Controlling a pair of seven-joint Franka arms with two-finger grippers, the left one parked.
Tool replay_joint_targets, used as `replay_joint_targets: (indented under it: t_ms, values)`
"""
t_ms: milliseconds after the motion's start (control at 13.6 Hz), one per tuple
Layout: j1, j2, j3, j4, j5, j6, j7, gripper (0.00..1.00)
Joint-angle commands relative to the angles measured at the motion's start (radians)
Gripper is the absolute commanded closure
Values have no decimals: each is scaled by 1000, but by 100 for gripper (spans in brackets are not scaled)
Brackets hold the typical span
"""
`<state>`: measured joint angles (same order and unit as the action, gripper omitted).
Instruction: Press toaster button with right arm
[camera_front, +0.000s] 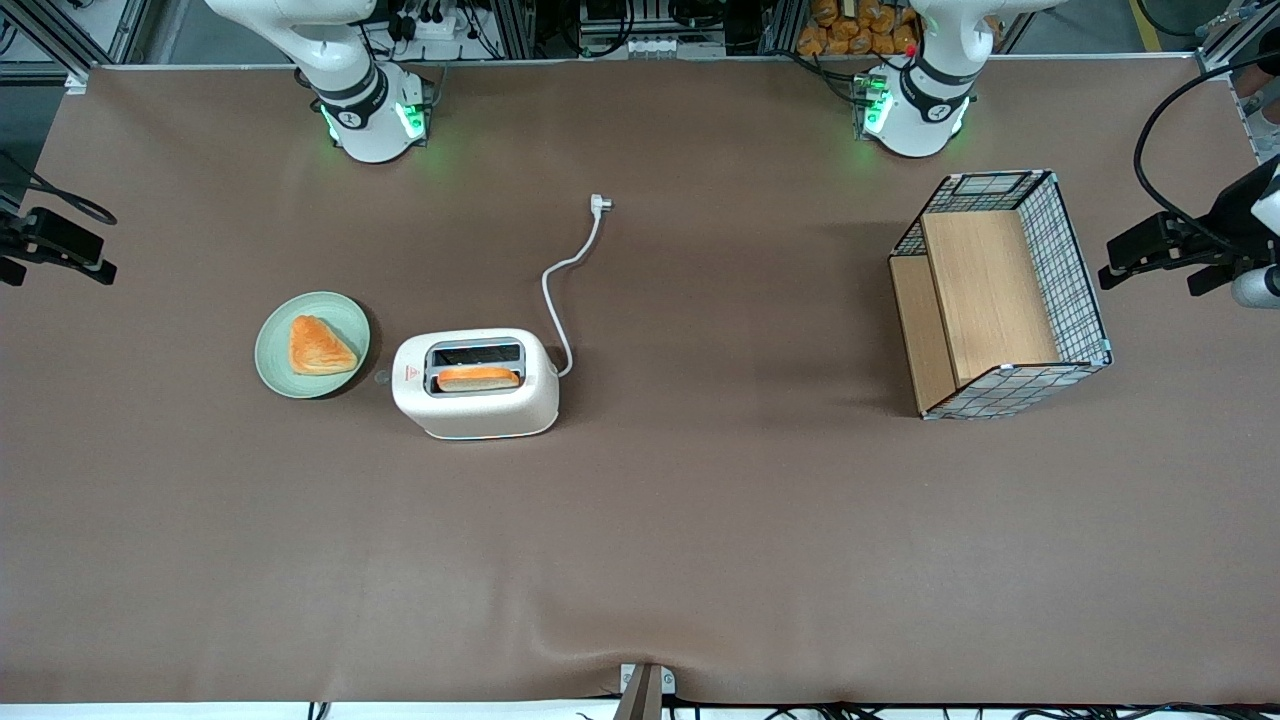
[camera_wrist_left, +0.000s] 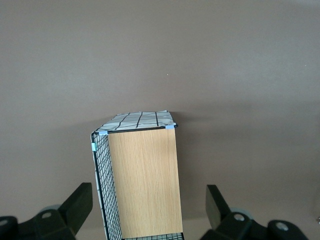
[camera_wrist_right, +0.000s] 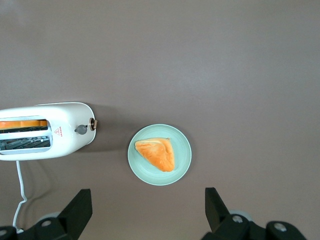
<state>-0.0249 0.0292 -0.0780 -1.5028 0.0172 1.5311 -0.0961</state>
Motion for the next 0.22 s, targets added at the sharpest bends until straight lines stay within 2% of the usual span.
replay_joint_targets:
  t_ms: [0, 147]
  values:
    - [-12, 0, 3, 12, 12, -11, 4, 0]
    - [-10, -5, 3, 12, 10, -9, 4, 0]
